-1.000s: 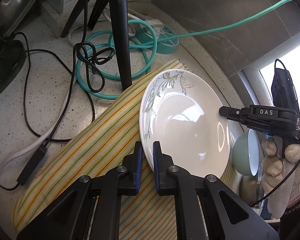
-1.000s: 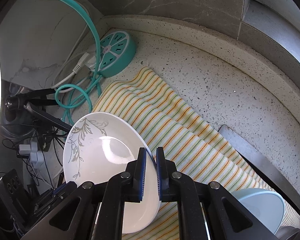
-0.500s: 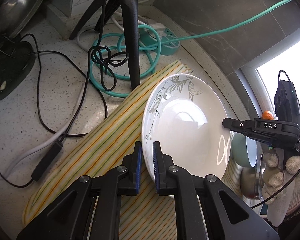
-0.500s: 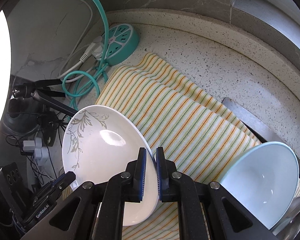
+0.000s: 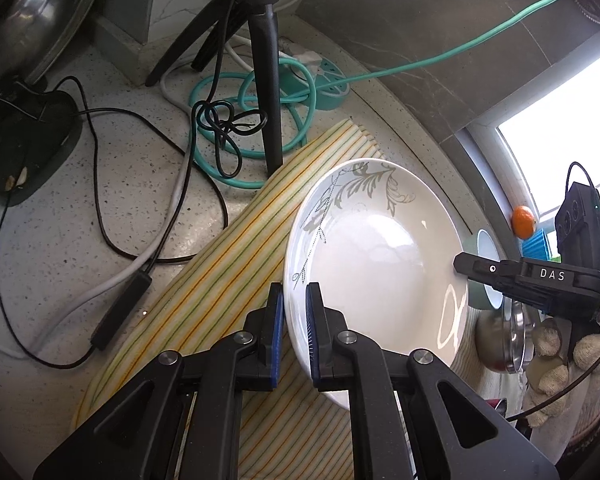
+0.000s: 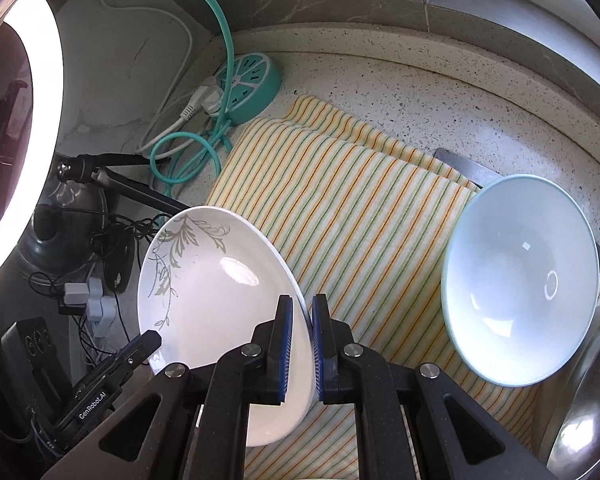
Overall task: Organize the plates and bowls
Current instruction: 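Lift the white leaf-patterned plate with both grippers and carry it toward the plate stack, then lower the white plate onto the rose and pink-flowered plates with both grippers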
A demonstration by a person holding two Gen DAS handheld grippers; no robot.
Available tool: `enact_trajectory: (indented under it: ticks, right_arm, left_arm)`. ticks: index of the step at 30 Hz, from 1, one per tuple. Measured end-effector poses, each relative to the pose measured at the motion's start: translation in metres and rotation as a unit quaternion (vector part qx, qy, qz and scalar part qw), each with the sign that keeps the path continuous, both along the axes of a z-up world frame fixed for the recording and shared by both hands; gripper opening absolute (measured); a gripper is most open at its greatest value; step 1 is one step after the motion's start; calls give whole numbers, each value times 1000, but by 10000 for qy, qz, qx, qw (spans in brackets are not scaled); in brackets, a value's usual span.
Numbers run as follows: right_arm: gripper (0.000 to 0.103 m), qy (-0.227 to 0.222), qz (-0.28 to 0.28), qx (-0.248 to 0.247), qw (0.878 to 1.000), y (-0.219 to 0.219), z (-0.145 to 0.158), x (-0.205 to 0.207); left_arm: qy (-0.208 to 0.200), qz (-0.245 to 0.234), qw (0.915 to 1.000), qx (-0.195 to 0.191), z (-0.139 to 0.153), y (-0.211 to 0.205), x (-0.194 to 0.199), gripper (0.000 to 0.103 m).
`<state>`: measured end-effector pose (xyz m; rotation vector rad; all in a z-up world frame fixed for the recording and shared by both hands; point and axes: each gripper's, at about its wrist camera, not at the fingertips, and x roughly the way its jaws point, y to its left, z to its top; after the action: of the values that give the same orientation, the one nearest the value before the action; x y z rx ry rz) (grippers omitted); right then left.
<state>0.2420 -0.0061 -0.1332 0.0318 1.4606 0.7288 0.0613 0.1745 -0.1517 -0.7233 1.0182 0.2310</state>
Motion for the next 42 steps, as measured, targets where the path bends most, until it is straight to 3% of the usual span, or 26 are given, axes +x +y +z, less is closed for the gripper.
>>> enact_trajectory:
  ticks: [21,42]
  right_arm:
    - [9,-70,-752,261,9968,-52,36,-59]
    - [9,20,-1684,419,9848,-139,46,-113]
  left_arm:
    - [-265,-788,9964,142,36,-17,-19,9]
    - [-298,-1801,9830,183,47,-71,-18,9]
